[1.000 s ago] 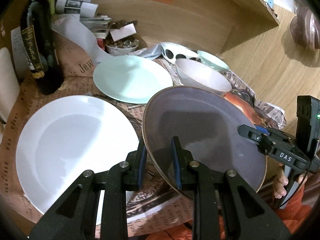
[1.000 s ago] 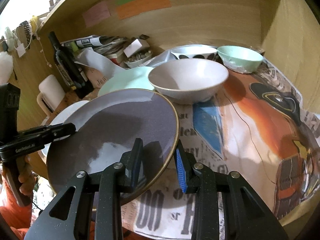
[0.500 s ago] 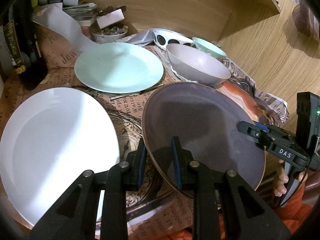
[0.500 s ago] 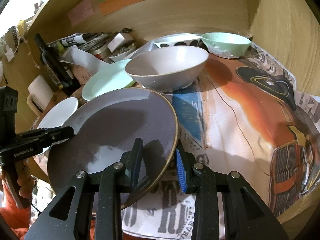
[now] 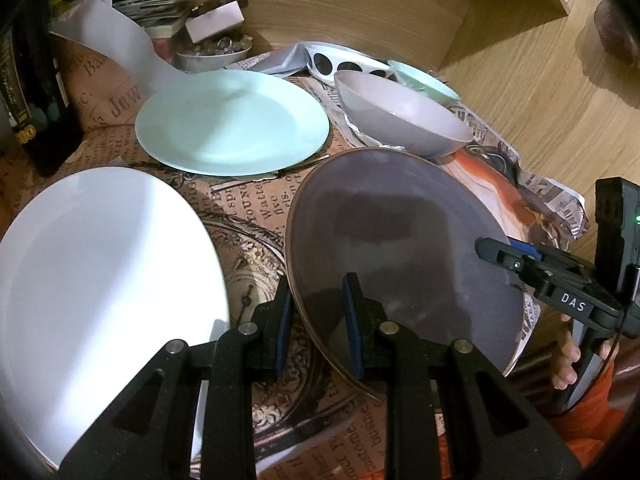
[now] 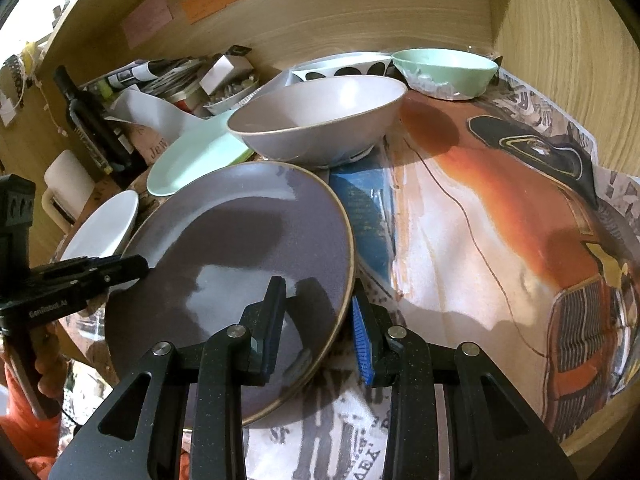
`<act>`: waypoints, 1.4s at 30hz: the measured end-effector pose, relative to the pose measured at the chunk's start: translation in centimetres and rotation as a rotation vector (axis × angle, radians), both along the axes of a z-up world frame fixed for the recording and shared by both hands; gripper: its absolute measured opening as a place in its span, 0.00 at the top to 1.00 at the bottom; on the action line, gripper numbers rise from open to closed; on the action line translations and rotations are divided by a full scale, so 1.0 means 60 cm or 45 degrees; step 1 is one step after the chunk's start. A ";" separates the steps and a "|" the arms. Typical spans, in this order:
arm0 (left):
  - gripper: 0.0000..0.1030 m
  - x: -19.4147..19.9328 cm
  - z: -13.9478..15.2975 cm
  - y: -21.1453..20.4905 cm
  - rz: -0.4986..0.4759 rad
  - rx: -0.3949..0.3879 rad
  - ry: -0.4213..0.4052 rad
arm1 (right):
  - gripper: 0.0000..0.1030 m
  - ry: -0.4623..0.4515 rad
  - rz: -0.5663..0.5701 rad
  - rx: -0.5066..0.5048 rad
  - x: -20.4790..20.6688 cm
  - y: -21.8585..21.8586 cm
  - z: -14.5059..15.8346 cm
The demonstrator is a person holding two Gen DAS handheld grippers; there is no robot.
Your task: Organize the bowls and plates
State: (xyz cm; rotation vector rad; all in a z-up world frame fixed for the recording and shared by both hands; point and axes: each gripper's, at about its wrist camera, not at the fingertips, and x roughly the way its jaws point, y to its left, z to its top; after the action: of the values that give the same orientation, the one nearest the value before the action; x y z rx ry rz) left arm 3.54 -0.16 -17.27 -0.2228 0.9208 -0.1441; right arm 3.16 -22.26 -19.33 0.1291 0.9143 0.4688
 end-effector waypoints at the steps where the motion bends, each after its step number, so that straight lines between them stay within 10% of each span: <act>1: 0.77 0.000 0.000 0.000 -0.001 0.001 -0.002 | 0.71 0.002 0.004 0.005 0.000 0.000 -0.001; 8: 0.74 -0.011 0.016 -0.008 0.019 0.106 -0.082 | 0.62 -0.077 -0.050 -0.054 -0.006 -0.005 0.015; 28: 0.10 -0.120 0.135 0.085 0.290 0.218 -0.476 | 0.25 -0.379 0.023 0.115 -0.041 0.068 0.133; 42: 0.09 -0.171 0.100 0.201 0.450 0.248 -0.381 | 0.25 -0.324 0.192 0.074 -0.030 0.198 0.114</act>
State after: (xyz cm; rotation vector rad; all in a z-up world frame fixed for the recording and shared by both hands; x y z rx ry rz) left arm -6.72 11.90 -11.29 -0.1744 0.5815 0.2340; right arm 1.39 -10.37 -12.49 0.0517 0.6629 0.6372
